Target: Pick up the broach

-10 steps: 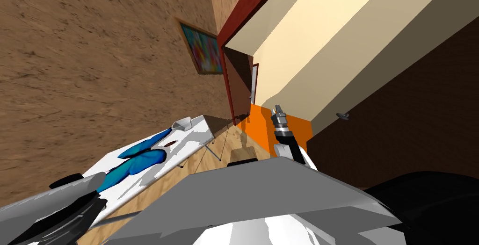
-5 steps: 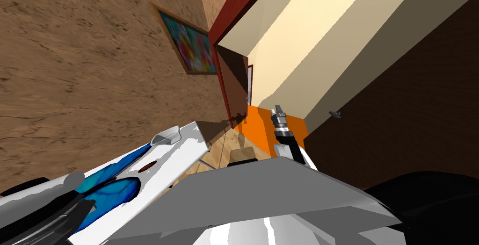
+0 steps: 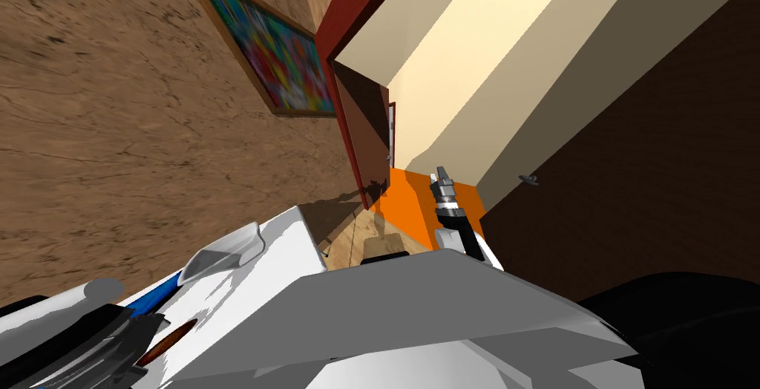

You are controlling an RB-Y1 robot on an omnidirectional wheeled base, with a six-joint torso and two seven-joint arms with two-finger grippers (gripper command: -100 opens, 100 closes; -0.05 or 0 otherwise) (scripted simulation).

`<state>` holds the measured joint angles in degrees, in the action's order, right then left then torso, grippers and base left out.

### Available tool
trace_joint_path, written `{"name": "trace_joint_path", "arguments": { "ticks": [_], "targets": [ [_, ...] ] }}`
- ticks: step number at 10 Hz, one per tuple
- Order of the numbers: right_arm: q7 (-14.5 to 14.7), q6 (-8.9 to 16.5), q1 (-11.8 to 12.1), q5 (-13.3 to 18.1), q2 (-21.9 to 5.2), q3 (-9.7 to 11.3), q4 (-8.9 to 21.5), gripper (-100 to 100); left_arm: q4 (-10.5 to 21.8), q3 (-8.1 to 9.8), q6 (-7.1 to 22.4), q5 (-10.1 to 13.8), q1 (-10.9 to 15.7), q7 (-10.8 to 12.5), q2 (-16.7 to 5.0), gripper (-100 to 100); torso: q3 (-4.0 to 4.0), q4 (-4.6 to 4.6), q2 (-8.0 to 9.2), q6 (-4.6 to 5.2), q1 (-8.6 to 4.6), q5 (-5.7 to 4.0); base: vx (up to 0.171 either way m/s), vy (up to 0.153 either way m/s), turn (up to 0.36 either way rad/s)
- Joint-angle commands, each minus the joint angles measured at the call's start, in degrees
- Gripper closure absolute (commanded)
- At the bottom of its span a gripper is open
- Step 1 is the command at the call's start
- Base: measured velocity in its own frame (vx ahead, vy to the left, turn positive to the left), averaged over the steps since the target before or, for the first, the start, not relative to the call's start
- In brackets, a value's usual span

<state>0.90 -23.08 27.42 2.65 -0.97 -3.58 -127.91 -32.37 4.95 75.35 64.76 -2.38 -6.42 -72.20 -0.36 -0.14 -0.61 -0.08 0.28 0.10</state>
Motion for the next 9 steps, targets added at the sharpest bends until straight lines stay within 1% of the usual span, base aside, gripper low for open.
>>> {"name": "trace_joint_path", "arguments": {
  "ticks": [1, 2, 3, 4, 5, 6, 9],
  "targets": [
    [0.00, 0.00, 0.00, 0.00, 0.00, 0.00, 0.00, 0, 0.00, 0.00, 0.00, 0.00, 0.00, 0.00, 0.00, -100, 0.00, 0.00, 0.00, 0.00, 0.00, 0.00, 0.058, 0.059, -0.019],
    [0.00, 0.00, -0.01, 0.00, 0.01, 0.01, 0.00, 0, 0.04, 0.05, 0.00, 0.10, -0.04, -0.08, 0.10, 0, 0.18, 0.07, 0.31, -0.02, -0.18, -0.03, 0.013, 0.010, -0.002],
    [0.00, 0.00, -0.02, 0.00, 0.01, 0.01, 0.00, 0, 0.56, 0.08, -1.53, -0.96, 0.20, -0.05, 1.85, -100, 0.31, 0.12, 0.53, -0.03, -0.35, -0.08, -0.002, 0.031, 0.003],
    [0.00, 0.00, -0.02, 0.00, 0.01, 0.01, 0.00, 0, 0.82, 0.09, -2.29, -1.48, 0.32, -0.03, 2.73, -100, 0.38, 0.15, 0.65, -0.04, -0.32, -0.07, -0.010, 0.044, 0.003],
    [0.00, 0.00, -0.02, 0.00, 0.01, 0.01, 0.00, 0, 2.00, -0.19, -1.79, -1.27, 1.17, -0.79, 2.11, -100, 0.41, 0.17, 0.70, -0.03, -0.28, -0.06, -0.004, 0.019, -0.004],
    [0.00, 0.00, -0.02, 0.00, 0.01, 0.01, 0.01, 0, 2.18, -0.23, -2.01, -1.36, 1.29, -0.93, 2.21, 100, 0.42, 0.17, 0.71, -0.04, -0.36, -0.09, 0.000, 0.000, 0.000],
    [0.00, 0.00, -0.02, 0.00, 0.02, 0.02, 0.00, 0, 2.19, -0.24, -1.92, -1.35, 1.25, -0.90, 2.20, 100, 0.41, 0.17, 0.68, 0.00, -0.35, -0.06, 0.000, 0.000, 0.000]
  ]
}}
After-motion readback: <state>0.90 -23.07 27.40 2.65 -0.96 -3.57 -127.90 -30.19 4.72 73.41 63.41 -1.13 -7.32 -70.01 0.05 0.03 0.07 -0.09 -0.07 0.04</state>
